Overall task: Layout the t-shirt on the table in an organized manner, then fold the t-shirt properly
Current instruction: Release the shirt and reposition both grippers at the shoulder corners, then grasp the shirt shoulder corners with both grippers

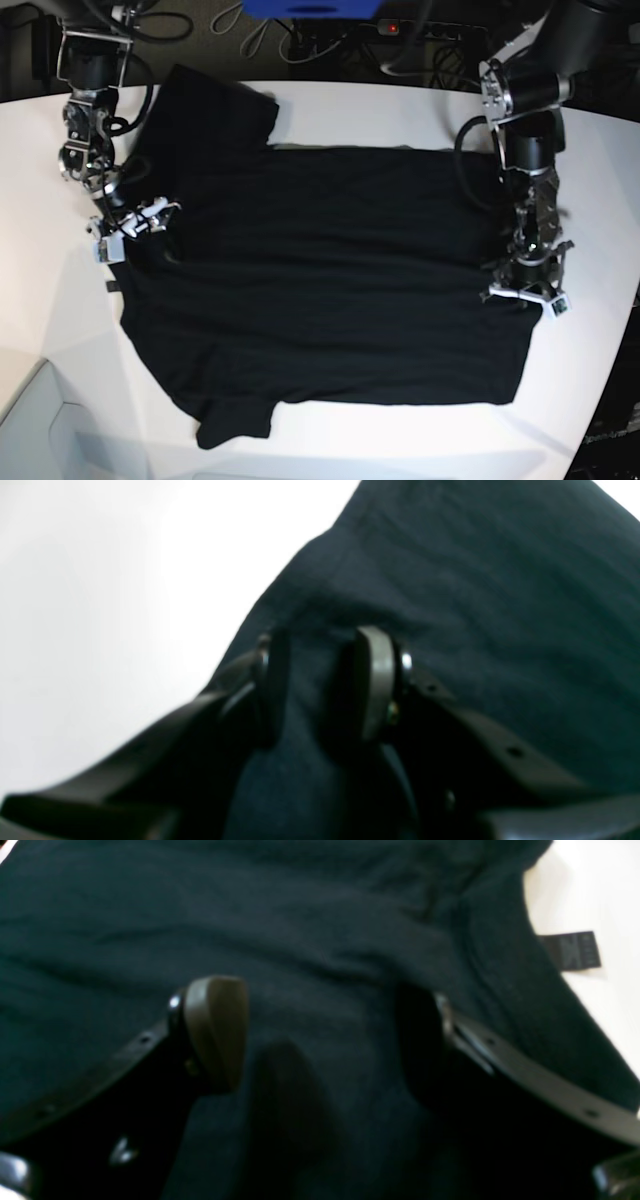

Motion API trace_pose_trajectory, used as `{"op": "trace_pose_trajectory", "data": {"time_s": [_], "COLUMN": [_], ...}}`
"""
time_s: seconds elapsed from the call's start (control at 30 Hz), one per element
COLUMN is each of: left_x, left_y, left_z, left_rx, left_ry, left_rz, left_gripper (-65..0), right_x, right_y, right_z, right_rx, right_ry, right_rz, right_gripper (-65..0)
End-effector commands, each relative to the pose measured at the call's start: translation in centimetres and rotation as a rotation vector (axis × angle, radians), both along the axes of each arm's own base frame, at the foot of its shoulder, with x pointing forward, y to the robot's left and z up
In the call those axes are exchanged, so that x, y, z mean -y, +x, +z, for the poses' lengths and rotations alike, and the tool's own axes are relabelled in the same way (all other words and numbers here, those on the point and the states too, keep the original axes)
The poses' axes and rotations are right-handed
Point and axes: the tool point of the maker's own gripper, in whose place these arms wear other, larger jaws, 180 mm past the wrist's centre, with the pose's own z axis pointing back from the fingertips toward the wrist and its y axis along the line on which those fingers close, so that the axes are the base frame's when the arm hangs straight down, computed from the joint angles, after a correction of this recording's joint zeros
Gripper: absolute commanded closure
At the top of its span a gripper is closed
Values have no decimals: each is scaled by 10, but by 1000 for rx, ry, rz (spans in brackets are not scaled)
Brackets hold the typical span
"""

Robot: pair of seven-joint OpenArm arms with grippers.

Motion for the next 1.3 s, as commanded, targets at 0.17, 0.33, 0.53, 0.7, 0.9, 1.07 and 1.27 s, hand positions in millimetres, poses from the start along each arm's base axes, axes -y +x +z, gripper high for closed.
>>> {"op": "trace_pose_trajectory", "data": {"time_s": [0.17, 0.33, 0.53, 0.7, 0.9, 1.07, 1.27], "left_x": [10, 0, -11, -15, -25, -23, -23], "left_y": [-17, -32, -80, -120, -147, -167, -197], "left_z": [2, 60, 82, 77, 61, 49, 38], "left_rx": [-79, 10, 8, -41, -115, -159, -218], "left_ry": [-116, -104, -30, 24, 58, 56, 69], "left_rz": [-11, 8, 9, 0, -4, -10, -18], "left_gripper": [-217, -218, -220, -220, -221, -222, -378], "right_x": [10, 1, -9, -14, -24, -26, -25], "right_y": [-2, -16, -58, -91, -120, -134, -140], "right_z": [56, 88, 73, 53, 42, 43, 44], "right_rx": [143, 234, 165, 63, 9, -4, -11], "right_ry": [-89, -95, -109, -111, -95, -104, -114], "right_rz": [-35, -63, -51, -59, -63, -58, -52], "right_gripper": [-466, -467, -467, -466, -464, -464, -464]}}
